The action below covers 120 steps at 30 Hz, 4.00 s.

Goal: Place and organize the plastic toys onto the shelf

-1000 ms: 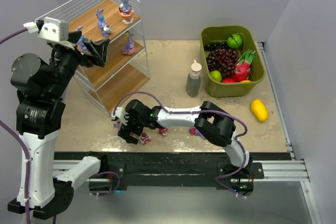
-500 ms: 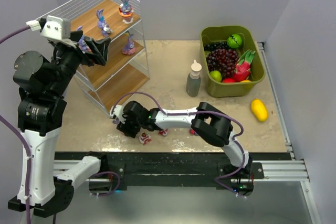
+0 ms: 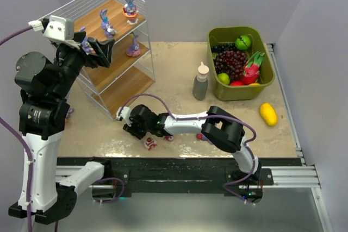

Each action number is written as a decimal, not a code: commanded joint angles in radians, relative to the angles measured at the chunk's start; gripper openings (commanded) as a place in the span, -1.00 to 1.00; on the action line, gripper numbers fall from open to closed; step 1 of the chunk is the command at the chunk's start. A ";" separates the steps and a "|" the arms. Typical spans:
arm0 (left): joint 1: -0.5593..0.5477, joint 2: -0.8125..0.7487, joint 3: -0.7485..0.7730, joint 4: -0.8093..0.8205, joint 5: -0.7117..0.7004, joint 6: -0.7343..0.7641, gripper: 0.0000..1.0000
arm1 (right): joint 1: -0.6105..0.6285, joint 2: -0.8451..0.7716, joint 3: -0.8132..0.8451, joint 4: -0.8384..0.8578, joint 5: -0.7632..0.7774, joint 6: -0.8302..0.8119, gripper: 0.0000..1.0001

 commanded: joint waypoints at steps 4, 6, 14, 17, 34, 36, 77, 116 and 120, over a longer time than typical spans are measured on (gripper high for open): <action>-0.003 -0.007 0.005 -0.009 -0.047 0.017 0.97 | 0.006 -0.092 0.024 0.030 0.057 0.038 0.07; -0.003 -0.016 0.004 -0.029 -0.094 0.009 0.97 | 0.006 -0.100 0.048 -0.004 0.087 0.082 0.12; -0.005 -0.128 -0.056 -0.218 -0.701 -0.187 0.89 | -0.013 -0.190 0.090 -0.155 0.206 0.185 0.32; -0.003 -0.221 -0.122 -0.344 -0.922 -0.345 0.89 | -0.062 -0.245 0.073 -0.225 0.230 0.260 0.36; -0.003 -0.310 -0.452 -0.809 -1.021 -1.070 0.80 | -0.254 -0.422 -0.094 -0.383 0.184 0.393 0.45; -0.003 -0.356 -0.490 -0.790 -1.033 -1.118 0.81 | -0.267 -0.451 -0.131 -0.375 0.168 0.396 0.46; 0.814 0.197 -0.848 0.046 -0.519 -0.437 0.98 | -0.354 -0.388 0.010 -0.558 0.169 0.312 0.50; 0.836 0.525 -0.858 0.403 -0.485 -0.520 0.01 | -0.366 -0.256 0.168 -0.593 0.226 0.255 0.50; 0.836 0.525 -0.868 0.411 -0.482 -0.528 -0.35 | -0.374 -0.250 0.170 -0.593 0.229 0.254 0.50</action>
